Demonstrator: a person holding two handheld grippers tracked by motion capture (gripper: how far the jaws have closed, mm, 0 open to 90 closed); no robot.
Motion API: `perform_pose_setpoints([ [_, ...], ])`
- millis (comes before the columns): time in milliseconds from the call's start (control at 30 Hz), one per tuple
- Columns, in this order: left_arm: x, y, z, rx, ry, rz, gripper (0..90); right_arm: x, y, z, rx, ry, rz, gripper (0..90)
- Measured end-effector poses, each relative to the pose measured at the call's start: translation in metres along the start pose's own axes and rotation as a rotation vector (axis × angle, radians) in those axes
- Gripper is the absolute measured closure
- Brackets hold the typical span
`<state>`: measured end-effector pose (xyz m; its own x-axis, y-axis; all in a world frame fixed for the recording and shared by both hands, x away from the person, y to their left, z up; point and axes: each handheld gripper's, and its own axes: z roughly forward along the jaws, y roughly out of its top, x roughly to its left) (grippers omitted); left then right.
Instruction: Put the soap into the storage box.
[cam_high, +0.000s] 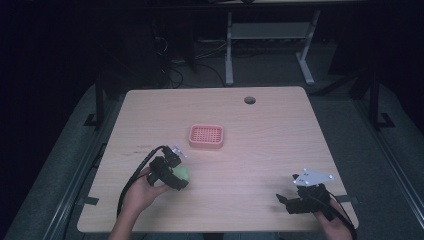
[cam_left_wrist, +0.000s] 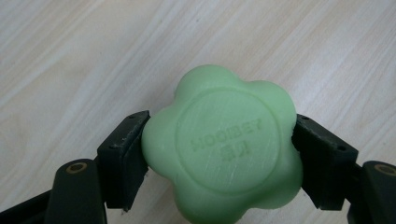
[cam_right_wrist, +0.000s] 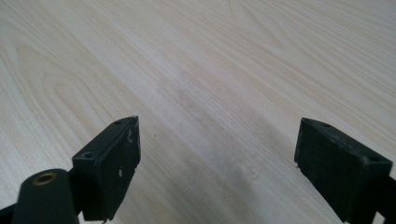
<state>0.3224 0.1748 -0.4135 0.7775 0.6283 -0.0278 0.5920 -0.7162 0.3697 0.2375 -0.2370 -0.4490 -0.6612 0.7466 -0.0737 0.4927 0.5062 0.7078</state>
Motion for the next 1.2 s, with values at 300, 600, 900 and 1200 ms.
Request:
perform_pose_setpoints([
  [300,0.003,0.014,0.000,-0.012,-0.012,-0.002,26.3,0.000,0.000,0.000,-0.004,0.004,0.003,13.8],
  [600,0.014,0.026,0.003,-0.027,-0.042,-0.030,26.3,0.000,0.000,0.000,-0.005,0.003,0.003,13.8],
  [900,0.021,0.038,0.003,-0.017,-0.027,-0.043,26.3,0.000,0.000,0.000,-0.008,0.005,0.003,13.8],
  [1200,0.025,0.064,0.005,-0.022,-0.008,-0.032,26.3,0.000,0.000,-0.001,-0.011,0.002,0.005,13.8],
])
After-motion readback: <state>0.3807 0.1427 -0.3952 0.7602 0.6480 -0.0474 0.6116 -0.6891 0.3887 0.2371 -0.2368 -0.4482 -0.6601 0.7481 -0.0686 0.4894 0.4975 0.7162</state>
